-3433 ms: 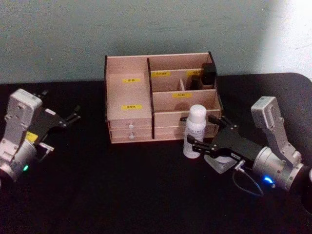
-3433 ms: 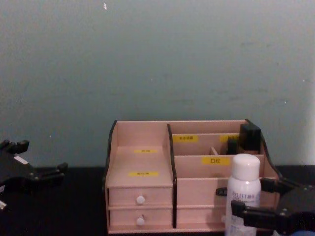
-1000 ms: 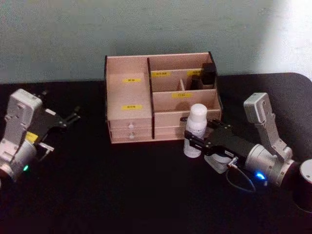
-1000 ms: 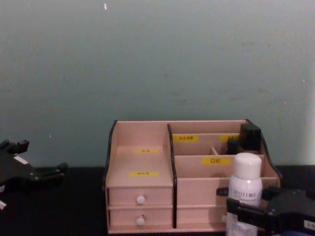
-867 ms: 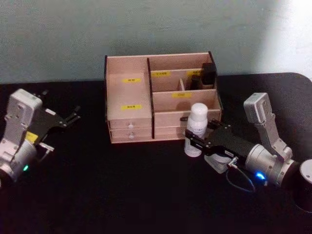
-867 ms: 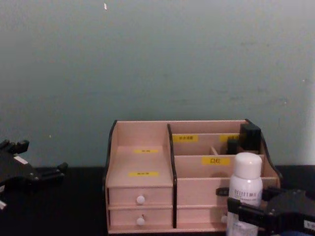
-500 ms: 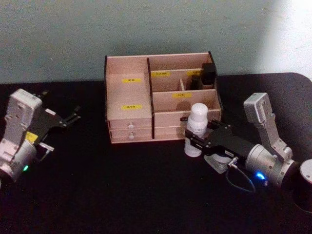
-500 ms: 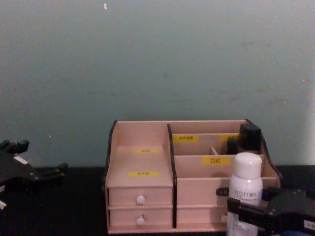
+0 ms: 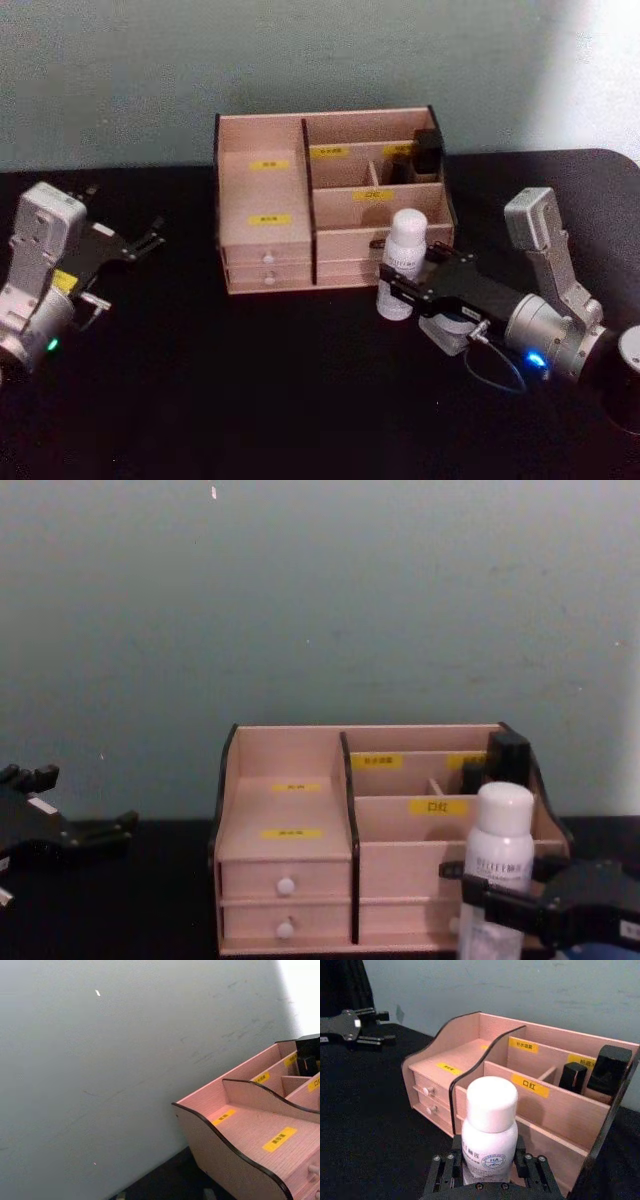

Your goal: Pick up the facial cleanser and watermelon frost from the table and place them into the tiered storage box.

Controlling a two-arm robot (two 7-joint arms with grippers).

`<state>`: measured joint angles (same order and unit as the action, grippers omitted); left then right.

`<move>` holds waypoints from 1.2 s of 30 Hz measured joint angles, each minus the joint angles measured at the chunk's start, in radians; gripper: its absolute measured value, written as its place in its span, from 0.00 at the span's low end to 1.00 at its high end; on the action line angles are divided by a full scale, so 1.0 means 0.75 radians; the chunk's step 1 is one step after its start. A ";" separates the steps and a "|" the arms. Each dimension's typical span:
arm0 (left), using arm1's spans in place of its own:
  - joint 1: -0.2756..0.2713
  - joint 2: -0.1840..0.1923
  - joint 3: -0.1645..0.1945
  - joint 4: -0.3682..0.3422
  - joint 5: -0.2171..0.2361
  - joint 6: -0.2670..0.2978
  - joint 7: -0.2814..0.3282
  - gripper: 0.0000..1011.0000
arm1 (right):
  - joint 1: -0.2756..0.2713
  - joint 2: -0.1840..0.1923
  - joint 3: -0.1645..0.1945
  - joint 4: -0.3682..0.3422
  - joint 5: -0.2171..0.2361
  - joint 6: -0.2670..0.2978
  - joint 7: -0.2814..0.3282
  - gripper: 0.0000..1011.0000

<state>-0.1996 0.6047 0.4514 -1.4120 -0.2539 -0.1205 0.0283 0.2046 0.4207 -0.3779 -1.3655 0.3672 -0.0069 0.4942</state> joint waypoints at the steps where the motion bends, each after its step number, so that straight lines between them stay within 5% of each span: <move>1: 0.000 0.000 0.000 0.000 0.000 0.000 0.000 0.99 | -0.002 0.002 0.001 -0.006 0.006 -0.001 0.003 0.59; 10: 0.000 0.000 0.000 0.000 0.000 0.000 0.000 0.99 | -0.024 0.027 0.018 -0.071 0.050 0.003 0.017 0.59; 23: 0.000 0.000 0.000 0.000 0.000 0.000 0.000 0.99 | -0.045 0.099 0.054 -0.249 0.146 0.106 0.008 0.59; 36: 0.000 0.000 0.000 0.000 0.000 0.000 0.000 0.99 | 0.064 0.092 0.055 -0.252 0.157 0.114 -0.043 0.59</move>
<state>-0.1995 0.6047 0.4514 -1.4120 -0.2539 -0.1205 0.0283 0.2529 0.4899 -0.3367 -1.5544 0.4850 0.0787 0.4622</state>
